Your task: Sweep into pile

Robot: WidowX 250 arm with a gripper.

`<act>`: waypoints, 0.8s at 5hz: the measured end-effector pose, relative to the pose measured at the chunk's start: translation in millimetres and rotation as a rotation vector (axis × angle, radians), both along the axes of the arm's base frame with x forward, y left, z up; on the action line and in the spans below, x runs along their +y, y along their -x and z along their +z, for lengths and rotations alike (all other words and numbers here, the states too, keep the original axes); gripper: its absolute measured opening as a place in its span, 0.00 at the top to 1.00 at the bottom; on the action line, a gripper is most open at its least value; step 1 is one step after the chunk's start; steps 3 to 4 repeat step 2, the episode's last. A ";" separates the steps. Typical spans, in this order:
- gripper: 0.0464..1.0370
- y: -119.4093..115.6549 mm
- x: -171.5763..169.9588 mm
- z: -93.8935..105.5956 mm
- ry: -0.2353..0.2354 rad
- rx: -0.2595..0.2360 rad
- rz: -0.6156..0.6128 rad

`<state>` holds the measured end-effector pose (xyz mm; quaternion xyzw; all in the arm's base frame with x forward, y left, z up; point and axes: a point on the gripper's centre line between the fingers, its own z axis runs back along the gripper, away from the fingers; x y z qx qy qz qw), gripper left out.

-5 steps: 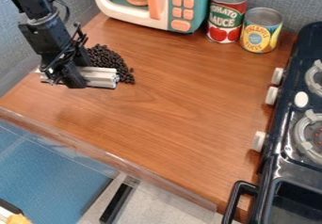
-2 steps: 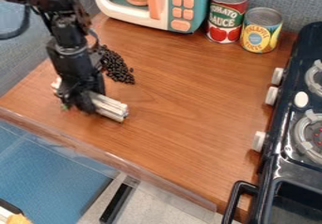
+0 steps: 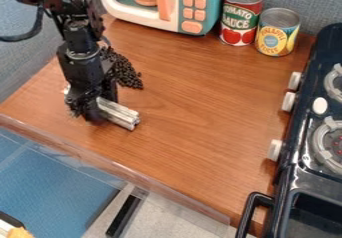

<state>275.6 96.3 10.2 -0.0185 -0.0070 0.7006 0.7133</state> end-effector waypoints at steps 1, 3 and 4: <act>0.05 1.7 1.4 11.6 0.014 -0.015 -0.001; 0.03 6.9 9.7 31.3 0.011 -0.047 -0.013; 0.03 6.9 9.7 31.3 0.011 -0.047 -0.013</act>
